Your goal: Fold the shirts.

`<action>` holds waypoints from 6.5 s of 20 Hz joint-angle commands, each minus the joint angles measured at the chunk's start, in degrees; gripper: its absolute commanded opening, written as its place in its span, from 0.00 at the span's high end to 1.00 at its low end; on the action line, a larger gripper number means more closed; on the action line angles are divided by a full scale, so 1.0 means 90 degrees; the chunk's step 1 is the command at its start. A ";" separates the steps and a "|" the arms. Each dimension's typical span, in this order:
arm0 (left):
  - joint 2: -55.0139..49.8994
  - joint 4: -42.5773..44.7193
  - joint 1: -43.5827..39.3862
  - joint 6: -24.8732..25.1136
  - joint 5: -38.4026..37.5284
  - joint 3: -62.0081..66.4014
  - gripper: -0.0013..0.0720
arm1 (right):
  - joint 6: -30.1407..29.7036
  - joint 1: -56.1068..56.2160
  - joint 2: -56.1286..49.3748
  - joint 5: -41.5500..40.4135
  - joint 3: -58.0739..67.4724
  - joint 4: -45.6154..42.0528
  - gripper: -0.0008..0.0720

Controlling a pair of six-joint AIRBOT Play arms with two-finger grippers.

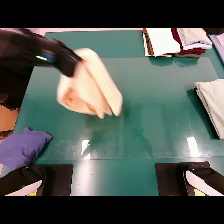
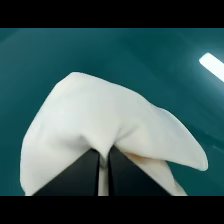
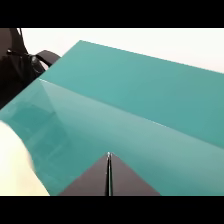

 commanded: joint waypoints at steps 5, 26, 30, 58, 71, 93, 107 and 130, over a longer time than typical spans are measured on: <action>-0.1433 0.0238 -0.0969 -0.0197 0.0760 0.0051 0.26 | 0.0114 0.0000 -0.0316 0.0639 0.0702 -0.0007 0.96; -0.2397 -0.1984 0.1285 -0.0687 0.1467 -0.2407 0.95 | 0.0634 -0.0151 -0.0141 0.1523 0.0214 -0.0882 0.96; -0.2397 -0.1974 0.1644 -0.0665 0.0971 -0.1620 0.95 | 0.0697 -0.1115 0.0712 0.1770 -0.2067 -0.1200 0.96; -0.1321 -0.1095 0.1800 -0.0690 0.1044 -0.0746 0.95 | -0.1008 -0.1989 0.0430 -0.0019 -0.5940 0.0580 0.96; 0.1938 -0.0838 0.2176 -0.0639 0.0964 0.1911 0.95 | 0.0561 -0.1987 0.2244 0.0930 -0.0867 -0.0559 0.96; -0.3628 -0.0049 0.2718 -0.1355 -0.0367 0.2152 0.31 | 0.1853 -0.2263 -0.1865 0.1389 -0.2878 -0.1122 0.32; -0.0804 -0.1229 0.4014 -0.0952 0.0104 -0.3507 0.31 | 0.1358 -0.1445 0.0189 0.1258 -0.3560 -0.1120 0.39; 0.0160 -0.1999 0.3208 -0.0442 0.1722 -0.4248 0.95 | 0.0665 -0.3279 0.0503 0.1722 -0.5552 -0.2159 0.16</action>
